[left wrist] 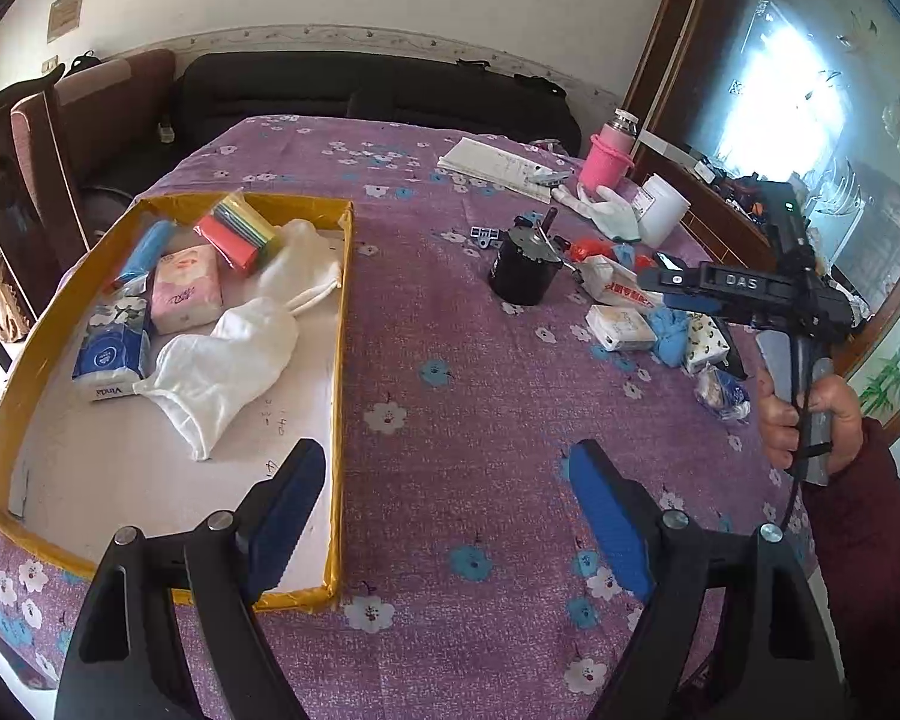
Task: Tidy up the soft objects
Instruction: 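Move the left gripper to the white Face tissue pack while the right approaches the blue knit glove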
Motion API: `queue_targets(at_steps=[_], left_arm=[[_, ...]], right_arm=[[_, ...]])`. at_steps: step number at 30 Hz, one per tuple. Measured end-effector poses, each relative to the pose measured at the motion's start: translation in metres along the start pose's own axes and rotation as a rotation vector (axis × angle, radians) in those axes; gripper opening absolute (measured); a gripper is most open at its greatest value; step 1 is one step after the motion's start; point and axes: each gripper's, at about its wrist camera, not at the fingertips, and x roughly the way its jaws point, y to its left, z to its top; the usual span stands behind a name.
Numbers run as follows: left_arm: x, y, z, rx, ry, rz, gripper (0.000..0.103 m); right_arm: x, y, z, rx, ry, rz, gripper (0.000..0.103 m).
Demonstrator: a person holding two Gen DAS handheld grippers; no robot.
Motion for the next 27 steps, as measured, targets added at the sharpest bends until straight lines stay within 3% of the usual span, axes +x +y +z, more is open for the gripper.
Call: queue_targets(at_steps=[2, 8, 10, 11, 16, 18, 19, 22, 23, 27], left_arm=[[-0.002, 0.001, -0.001, -0.005, 0.0, 0.009, 0.083], [-0.001, 0.011, -0.004, -0.046, 0.014, 0.025, 0.083], [0.0, 0.011, -0.004, -0.048, 0.017, 0.027, 0.083], [0.0, 0.011, -0.004, -0.046, 0.018, 0.027, 0.083], [0.005, 0.002, -0.004, -0.026, 0.028, 0.009, 0.083], [0.006, -0.004, -0.005, -0.003, 0.036, -0.002, 0.083], [0.008, -0.007, -0.006, 0.01, 0.04, -0.003, 0.083], [0.014, -0.013, -0.006, 0.018, 0.049, -0.016, 0.083], [0.017, -0.014, -0.006, 0.014, 0.052, -0.024, 0.083], [0.027, -0.02, -0.011, -0.001, 0.082, -0.047, 0.083]], right_arm=[[0.019, 0.007, 0.005, -0.028, 0.034, -0.009, 0.075], [0.069, 0.018, 0.008, -0.142, 0.122, -0.212, 0.074], [0.069, 0.024, 0.005, -0.16, 0.121, -0.218, 0.074], [0.065, 0.029, 0.002, -0.153, 0.124, -0.168, 0.073], [0.044, 0.065, -0.023, -0.22, 0.222, 0.248, 0.072], [0.014, 0.066, -0.025, -0.232, 0.143, 0.309, 0.072], [-0.004, 0.061, -0.022, -0.232, 0.077, 0.277, 0.072], [-0.031, 0.039, -0.012, -0.222, -0.036, 0.024, 0.073], [-0.03, 0.03, -0.009, -0.208, -0.033, -0.022, 0.073], [0.006, 0.011, -0.001, -0.171, 0.07, -0.054, 0.073]])
